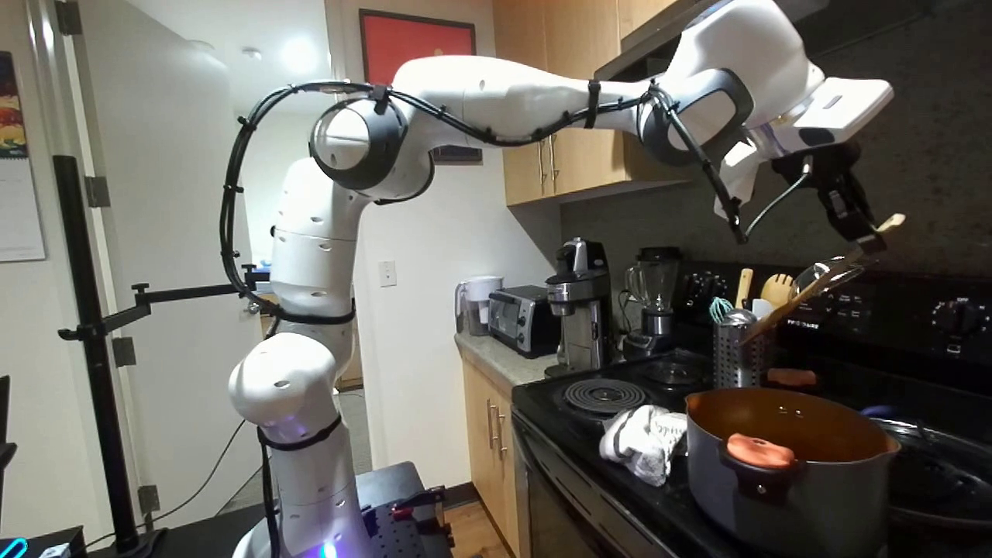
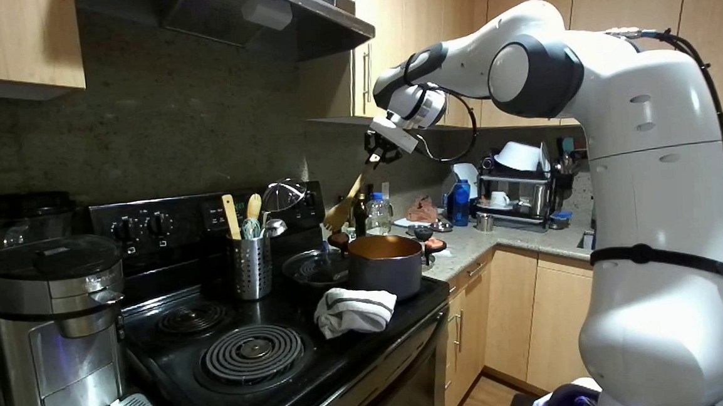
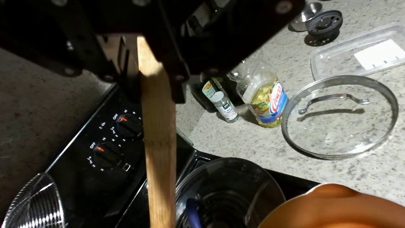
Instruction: Place the wooden spoon in the utensil holder
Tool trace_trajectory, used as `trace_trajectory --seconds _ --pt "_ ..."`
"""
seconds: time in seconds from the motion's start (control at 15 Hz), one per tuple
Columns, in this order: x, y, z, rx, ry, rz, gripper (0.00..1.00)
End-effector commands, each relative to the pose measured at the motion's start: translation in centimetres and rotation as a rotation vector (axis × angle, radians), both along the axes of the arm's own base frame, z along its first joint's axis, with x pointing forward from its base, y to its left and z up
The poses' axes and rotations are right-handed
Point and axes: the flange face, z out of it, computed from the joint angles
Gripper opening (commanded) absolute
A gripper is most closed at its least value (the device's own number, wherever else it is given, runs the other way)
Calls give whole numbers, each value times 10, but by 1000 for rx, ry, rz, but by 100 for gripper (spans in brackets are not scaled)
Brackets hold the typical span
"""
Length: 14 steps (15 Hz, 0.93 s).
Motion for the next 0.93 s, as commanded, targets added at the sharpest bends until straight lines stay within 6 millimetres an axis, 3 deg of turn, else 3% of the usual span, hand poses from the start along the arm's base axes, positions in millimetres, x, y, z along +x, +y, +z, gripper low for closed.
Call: trace_trajectory --seconds 0.0,0.53,0.6,0.87 --pt "6 16 12 12 -46 28 7" --pt "22 43 19 41 -99 67 7" --pt "24 37 10 41 -58 53 29" --pt "26 40 11 44 -65 56 29"
